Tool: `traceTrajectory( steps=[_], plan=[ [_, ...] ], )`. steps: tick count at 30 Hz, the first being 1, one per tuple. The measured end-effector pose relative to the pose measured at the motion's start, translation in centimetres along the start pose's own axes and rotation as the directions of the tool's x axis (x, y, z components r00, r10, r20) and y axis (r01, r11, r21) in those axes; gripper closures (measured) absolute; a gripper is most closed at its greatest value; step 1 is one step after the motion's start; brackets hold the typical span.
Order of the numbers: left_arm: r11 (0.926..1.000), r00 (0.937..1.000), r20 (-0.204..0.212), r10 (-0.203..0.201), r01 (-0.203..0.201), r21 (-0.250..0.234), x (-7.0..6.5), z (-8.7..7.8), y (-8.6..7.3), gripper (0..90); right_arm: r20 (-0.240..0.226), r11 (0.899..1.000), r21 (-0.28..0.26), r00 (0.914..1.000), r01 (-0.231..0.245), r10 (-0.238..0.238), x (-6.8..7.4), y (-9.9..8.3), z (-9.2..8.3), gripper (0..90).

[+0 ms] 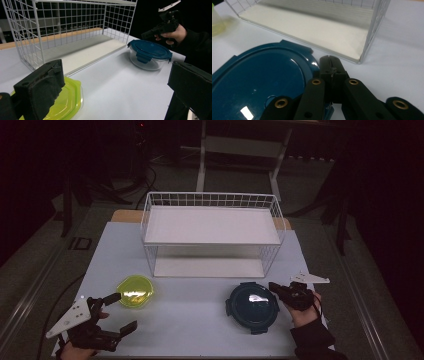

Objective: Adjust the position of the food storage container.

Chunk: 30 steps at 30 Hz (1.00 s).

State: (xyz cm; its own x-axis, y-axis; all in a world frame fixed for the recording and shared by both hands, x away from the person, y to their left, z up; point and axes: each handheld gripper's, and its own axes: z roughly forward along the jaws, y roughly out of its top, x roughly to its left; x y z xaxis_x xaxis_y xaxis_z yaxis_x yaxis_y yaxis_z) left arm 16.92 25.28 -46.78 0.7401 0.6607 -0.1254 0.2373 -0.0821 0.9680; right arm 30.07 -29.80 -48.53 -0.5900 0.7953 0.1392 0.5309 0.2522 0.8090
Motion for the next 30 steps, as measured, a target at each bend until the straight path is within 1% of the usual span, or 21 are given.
traceTrajectory(
  steps=[6, 7, 9, 12, 14, 15, 17, 19, 20, 21, 23, 25, 26, 28, 29, 30],
  plan=[
    [1.0000, 1.0000, 0.000, 0.000, 0.000, -0.001, 0.0, -0.1, 0.0, 0.0, 0.029, 1.000, 0.020, 0.9995, -0.010, 0.010, -0.1, -0.3, 0.3, 90.0],
    [1.0000, 1.0000, 0.001, 0.000, 0.000, -0.001, 0.0, -0.1, 0.0, 0.0, 0.029, 1.000, 0.020, 0.9995, -0.010, 0.010, -0.1, -0.3, 0.3, 90.0],
    [1.0000, 1.0000, 0.002, 0.003, -0.003, 0.003, 0.0, 0.0, 0.0, 0.0, 0.028, 0.999, 0.015, 0.9992, -0.030, 0.029, -0.2, -0.4, 0.4, 90.0],
    [1.0000, 1.0000, 0.003, 0.004, -0.004, 0.004, 0.0, 0.1, 0.0, 0.0, 0.039, 1.000, 0.013, 0.9989, -0.029, 0.028, 0.0, -0.5, 0.4, 90.0],
    [1.0000, 1.0000, 0.002, 0.004, -0.004, 0.005, -0.1, 0.1, 0.0, 0.0, 0.037, 0.999, 0.012, 0.9988, -0.031, 0.031, 0.0, -0.5, 0.4, 90.0],
    [1.0000, 1.0000, 0.002, 0.001, -0.001, 0.005, 0.0, 0.1, 0.0, 0.0, 0.028, 0.999, 0.011, 0.9990, -0.035, 0.035, 0.1, -0.5, 0.5, 90.0],
    [1.0000, 1.0000, 0.003, 0.001, -0.001, 0.005, -0.1, 0.1, 0.0, 0.0, 0.020, 1.000, 0.014, 0.9994, -0.027, 0.027, 0.4, -0.5, 0.5, 90.0],
    [1.0000, 1.0000, 0.003, 0.003, -0.003, 0.007, -0.1, 0.1, 0.0, 0.0, -0.015, 1.000, 0.017, 0.9996, -0.023, 0.023, 0.7, -0.6, 0.7, 90.0],
    [1.0000, 1.0000, 0.003, 0.003, -0.003, 0.007, -0.1, 0.1, 0.0, 0.0, -0.015, 1.000, 0.017, 0.9996, -0.023, 0.023, 0.7, -0.6, 0.7, 90.0],
    [1.0000, 1.0000, 0.003, 0.003, -0.003, 0.009, -0.1, 0.1, -0.1, 0.0, -0.006, 1.000, 0.026, 0.9999, -0.011, 0.011, 1.1, -0.6, 0.7, 90.0],
    [1.0000, 1.0000, 0.004, 0.002, -0.002, 0.007, -0.1, 0.1, -0.1, 0.0, -0.020, 1.000, 0.011, 0.9995, -0.026, 0.026, 1.1, -0.5, 0.4, 90.0],
    [1.0000, 1.0000, 0.002, 0.002, -0.002, 0.006, -0.1, 0.1, -0.1, 0.0, -0.013, 1.000, 0.008, 0.9997, -0.022, 0.022, 1.2, -0.4, 0.0, 90.0],
    [1.0000, 1.0000, 0.003, 0.002, -0.002, 0.005, 0.0, 0.1, -0.1, 0.0, 0.001, 1.000, 0.006, 0.9999, -0.011, 0.011, 1.6, -0.6, -0.8, 90.0],
    [1.0000, 1.0000, 0.003, 0.002, -0.002, 0.005, 0.0, 0.1, -0.1, 0.0, 0.002, 1.000, 0.007, 0.9999, -0.016, 0.016, 1.7, -0.8, -1.0, 90.0],
    [1.0000, 1.0000, 0.004, 0.001, -0.001, 0.006, -0.1, 0.1, -0.1, 0.0, 0.012, 1.000, 0.012, 0.9997, -0.021, 0.021, 1.9, -1.4, -1.8, 90.0],
    [1.0000, 1.0000, 0.003, 0.003, -0.003, 0.008, -0.1, 0.1, -0.1, 0.0, 0.015, 1.000, 0.012, 0.9996, -0.026, 0.026, 1.9, -1.6, -2.0, 90.0]
  ],
)
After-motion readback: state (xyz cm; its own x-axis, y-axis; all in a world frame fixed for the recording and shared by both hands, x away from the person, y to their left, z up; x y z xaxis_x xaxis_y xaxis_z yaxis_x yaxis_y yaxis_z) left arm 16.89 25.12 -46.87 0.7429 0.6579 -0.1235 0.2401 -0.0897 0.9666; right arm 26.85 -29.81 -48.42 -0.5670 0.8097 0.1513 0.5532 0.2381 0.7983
